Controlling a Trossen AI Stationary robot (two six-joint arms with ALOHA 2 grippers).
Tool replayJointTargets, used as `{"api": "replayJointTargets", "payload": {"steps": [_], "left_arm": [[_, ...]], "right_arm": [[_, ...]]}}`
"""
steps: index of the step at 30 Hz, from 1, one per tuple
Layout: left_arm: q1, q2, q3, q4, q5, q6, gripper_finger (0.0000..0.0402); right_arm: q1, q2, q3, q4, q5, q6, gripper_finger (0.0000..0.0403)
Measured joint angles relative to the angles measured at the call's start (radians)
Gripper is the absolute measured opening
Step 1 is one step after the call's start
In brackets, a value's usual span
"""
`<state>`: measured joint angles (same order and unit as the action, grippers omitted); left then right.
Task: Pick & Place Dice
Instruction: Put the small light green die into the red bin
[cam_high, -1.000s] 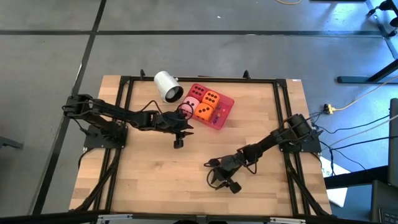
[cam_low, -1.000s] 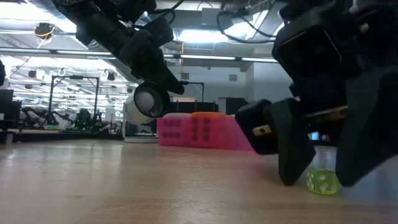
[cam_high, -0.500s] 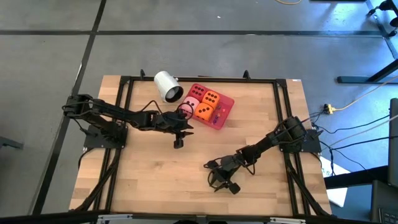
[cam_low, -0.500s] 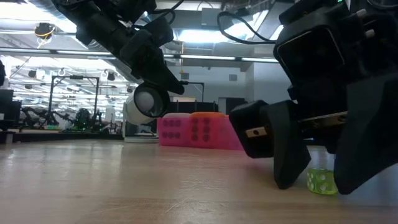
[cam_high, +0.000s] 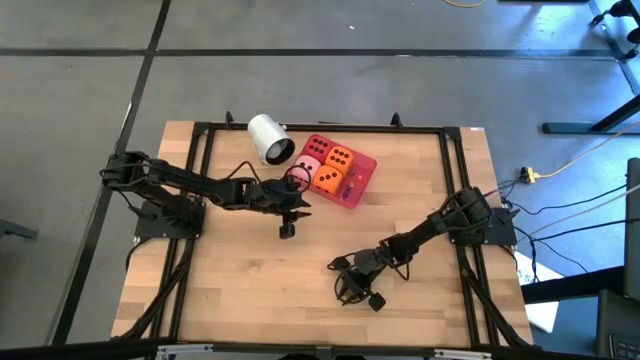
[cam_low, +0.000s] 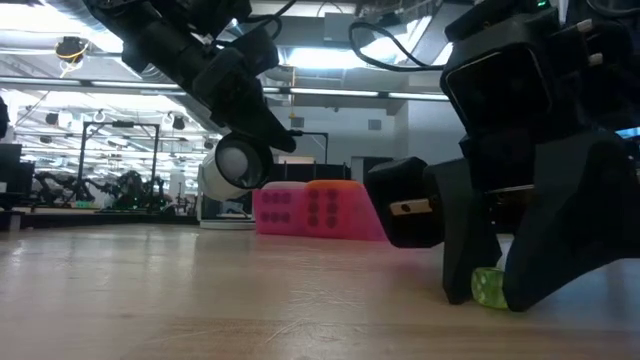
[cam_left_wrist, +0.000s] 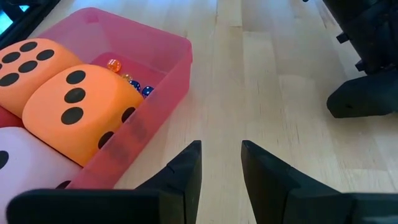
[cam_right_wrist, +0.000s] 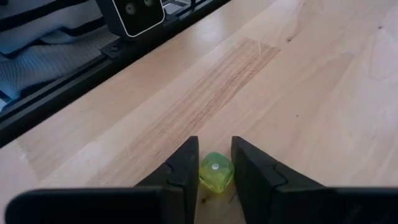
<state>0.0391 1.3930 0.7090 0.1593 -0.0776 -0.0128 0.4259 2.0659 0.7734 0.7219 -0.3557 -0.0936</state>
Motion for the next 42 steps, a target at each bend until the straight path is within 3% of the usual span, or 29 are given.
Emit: {"api": "replayJointTargets", "payload": {"steps": [11,21,24,27,32,42], "left_arm": [[0.0,0.0,0.0,-0.006,0.0,0.022,0.0109],[0.0,-0.007,0.001,-0.061,-0.008,0.027,0.0109],[0.0,-0.016,0.001,-0.068,-0.007,0.027,0.0108],[0.0,-0.034,0.002,-0.088,-0.008,0.027,0.0106],[0.0,-0.051,0.001,-0.152,-0.007,0.01,0.0109],[0.0,-0.051,0.001,-0.193,-0.007,-0.029,0.0104]], "right_arm": [[-0.034,-0.036,-0.003,-0.059,-0.005,-0.079,0.0089],[-0.136,-0.303,-0.005,-0.411,0.021,-0.307,0.0087],[-0.174,-0.421,-0.005,-0.536,0.137,-0.418,0.0087],[-0.221,-0.524,-0.005,-0.627,0.324,-0.498,0.0085],[-0.332,-0.607,-0.003,-0.661,0.577,-0.505,0.0085],[-0.597,-0.575,-0.003,-0.77,0.521,-0.442,0.0087]]}}
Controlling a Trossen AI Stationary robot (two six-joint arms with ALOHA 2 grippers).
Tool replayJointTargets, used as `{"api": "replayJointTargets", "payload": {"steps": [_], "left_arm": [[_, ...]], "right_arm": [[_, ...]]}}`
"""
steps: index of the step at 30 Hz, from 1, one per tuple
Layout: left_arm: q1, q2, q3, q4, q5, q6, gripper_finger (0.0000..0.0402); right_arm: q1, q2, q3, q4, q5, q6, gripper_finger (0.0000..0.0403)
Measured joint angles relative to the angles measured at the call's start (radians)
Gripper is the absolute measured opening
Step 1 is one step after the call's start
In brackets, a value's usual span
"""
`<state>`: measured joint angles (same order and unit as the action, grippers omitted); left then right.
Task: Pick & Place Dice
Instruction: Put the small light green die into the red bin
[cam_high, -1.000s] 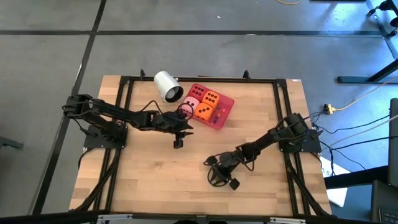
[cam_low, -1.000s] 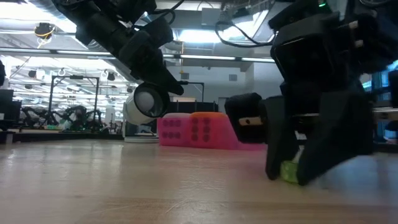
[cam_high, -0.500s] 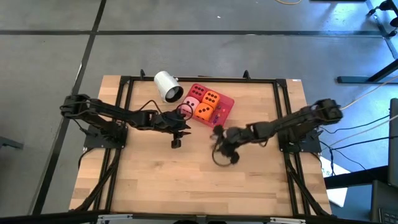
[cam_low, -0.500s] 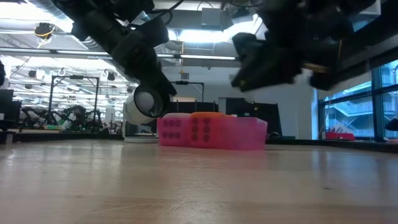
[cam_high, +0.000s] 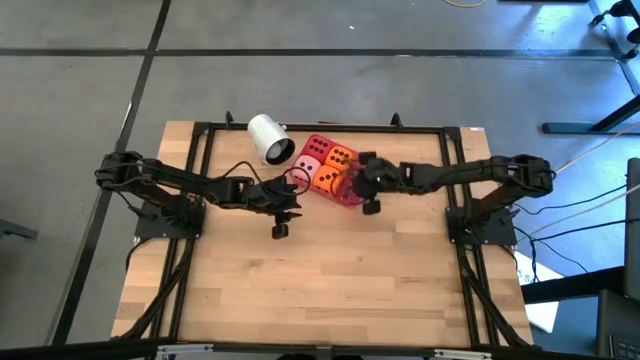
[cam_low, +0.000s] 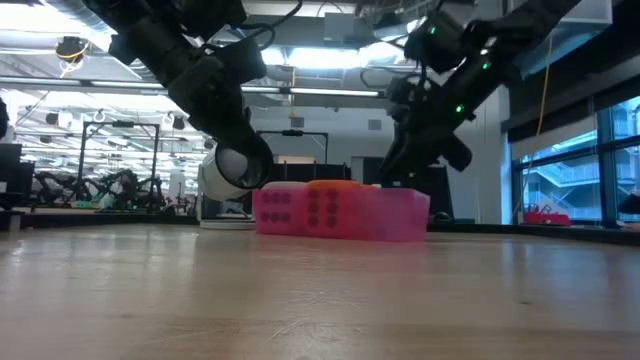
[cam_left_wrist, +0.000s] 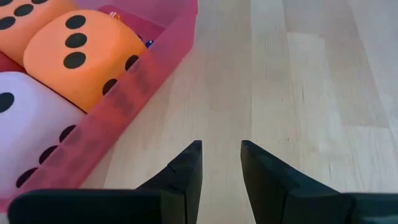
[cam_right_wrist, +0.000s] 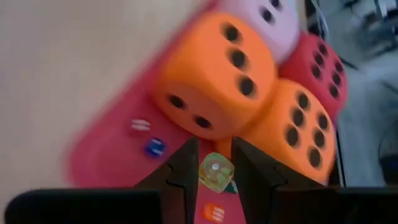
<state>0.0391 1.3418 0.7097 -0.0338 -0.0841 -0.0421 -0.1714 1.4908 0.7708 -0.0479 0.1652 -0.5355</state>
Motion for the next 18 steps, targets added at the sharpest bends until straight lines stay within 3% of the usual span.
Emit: {"api": "replayJointTargets", "payload": {"steps": [7,18], "left_arm": [[0.0,0.0,0.0,-0.017,0.0,0.0,0.0109],[0.0,0.0,0.0,-0.016,-0.001,0.004,0.0105]], "right_arm": [[-0.134,0.024,0.0,-0.023,-0.109,0.02,0.0087],[-0.23,0.114,0.003,-0.005,-0.132,0.069,0.0087]]}}
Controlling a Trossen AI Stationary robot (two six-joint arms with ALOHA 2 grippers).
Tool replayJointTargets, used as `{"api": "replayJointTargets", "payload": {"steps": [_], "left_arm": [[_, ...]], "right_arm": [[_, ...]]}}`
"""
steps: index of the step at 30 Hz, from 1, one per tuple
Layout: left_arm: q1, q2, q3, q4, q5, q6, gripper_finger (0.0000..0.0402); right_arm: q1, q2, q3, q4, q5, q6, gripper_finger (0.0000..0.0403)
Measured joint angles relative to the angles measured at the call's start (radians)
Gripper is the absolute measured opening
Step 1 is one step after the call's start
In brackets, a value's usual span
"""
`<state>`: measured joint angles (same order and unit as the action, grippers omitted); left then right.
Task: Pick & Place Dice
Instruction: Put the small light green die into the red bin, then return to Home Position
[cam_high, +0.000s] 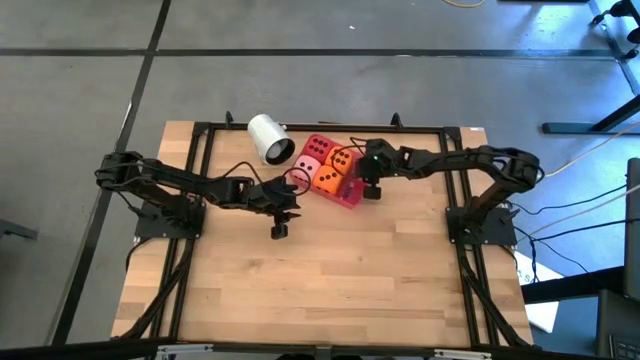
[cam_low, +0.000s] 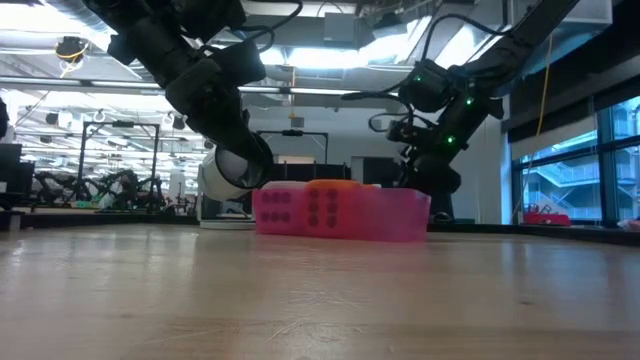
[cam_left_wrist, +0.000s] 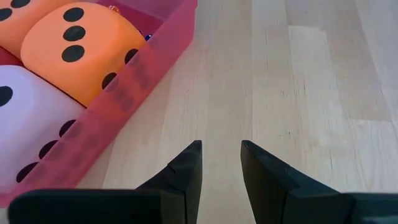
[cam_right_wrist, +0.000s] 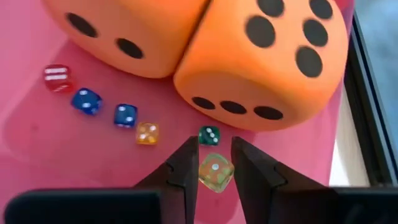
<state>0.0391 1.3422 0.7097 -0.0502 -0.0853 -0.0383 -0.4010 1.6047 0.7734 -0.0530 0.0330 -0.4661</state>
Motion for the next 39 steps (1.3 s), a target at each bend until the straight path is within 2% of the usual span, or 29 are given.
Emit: {"api": "replayJointTargets", "payload": {"steps": [6,19,24,28,31,39], "left_arm": [[0.0,0.0,0.0,0.0,0.0,0.0,0.0109],[0.0,0.0,0.0,0.0,0.0,0.0,0.0108],[0.0,0.0,0.0,0.001,0.0,0.003,0.0108],[0.0,0.0,0.0,0.001,-0.02,0.04,0.0104],[0.0,-0.007,-0.001,-0.002,-0.075,0.069,0.0101],[-0.017,-0.131,-0.001,-0.086,-0.24,0.087,0.0085]], "right_arm": [[-0.011,0.006,0.0,0.008,0.0,0.017,0.0097],[-0.011,0.007,-0.002,0.034,0.001,0.02,0.0161],[0.001,-0.003,0.009,0.053,0.004,0.047,0.0166],[0.032,-0.028,0.072,-0.01,0.004,0.043,0.015],[0.057,-0.046,0.147,-0.122,0.003,0.039,0.0124],[0.093,-0.102,0.388,-0.638,0.004,0.169,0.0014]]}}
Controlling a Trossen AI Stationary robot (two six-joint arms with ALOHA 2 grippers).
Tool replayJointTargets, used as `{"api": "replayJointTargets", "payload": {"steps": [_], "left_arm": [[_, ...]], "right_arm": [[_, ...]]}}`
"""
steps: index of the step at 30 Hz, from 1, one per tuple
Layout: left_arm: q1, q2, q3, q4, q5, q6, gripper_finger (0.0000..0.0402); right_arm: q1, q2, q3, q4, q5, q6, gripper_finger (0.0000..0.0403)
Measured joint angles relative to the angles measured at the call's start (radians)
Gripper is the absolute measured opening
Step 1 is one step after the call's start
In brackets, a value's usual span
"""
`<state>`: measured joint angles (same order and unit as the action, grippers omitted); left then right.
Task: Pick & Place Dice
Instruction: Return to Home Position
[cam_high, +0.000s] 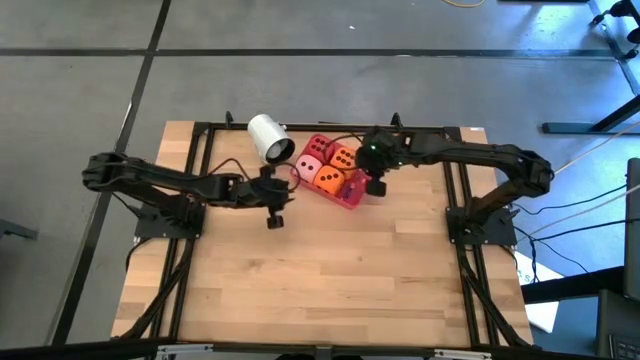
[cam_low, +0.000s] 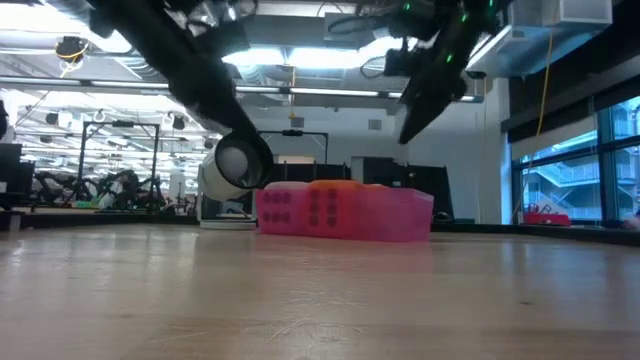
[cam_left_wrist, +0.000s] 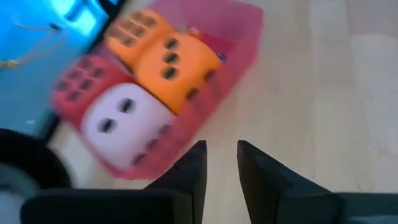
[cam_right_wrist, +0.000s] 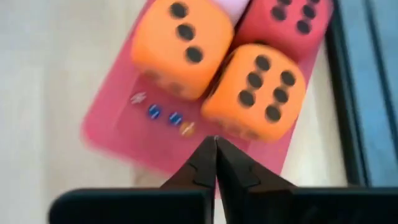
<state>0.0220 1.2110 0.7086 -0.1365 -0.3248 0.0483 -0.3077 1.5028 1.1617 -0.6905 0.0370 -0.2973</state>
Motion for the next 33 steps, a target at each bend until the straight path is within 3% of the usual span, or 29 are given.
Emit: {"api": "replayJointTargets", "payload": {"steps": [7,12,18,22,29,33], "left_arm": [[-0.052,-0.169,0.0,-0.12,-0.204,0.0,0.0053],[-0.1,-0.24,0.0,-0.197,-0.3,-0.04,0.0016],[-0.147,-0.258,0.0,-0.21,-0.413,-0.027,0.0003],[-0.163,-0.283,0.0,-0.212,-0.42,-0.011,0.0001],[-0.192,-0.394,0.0,-0.243,-0.453,-0.008,0.0001],[-0.199,-0.491,-0.063,-0.194,-0.477,0.001,0.0003]], "right_arm": [[0.075,-0.118,0.074,-0.265,0.05,0.116,0.0012],[0.139,-0.286,0.004,-0.293,0.062,0.217,0.0006],[0.269,-0.512,-0.171,-0.182,0.096,0.312,0.0003],[0.326,-0.646,-0.274,-0.102,0.154,0.312,0.0005],[0.364,-0.831,-0.457,0.11,0.164,0.269,0.0005],[0.366,-0.915,-0.585,0.29,0.16,0.267,0.0005]]}}
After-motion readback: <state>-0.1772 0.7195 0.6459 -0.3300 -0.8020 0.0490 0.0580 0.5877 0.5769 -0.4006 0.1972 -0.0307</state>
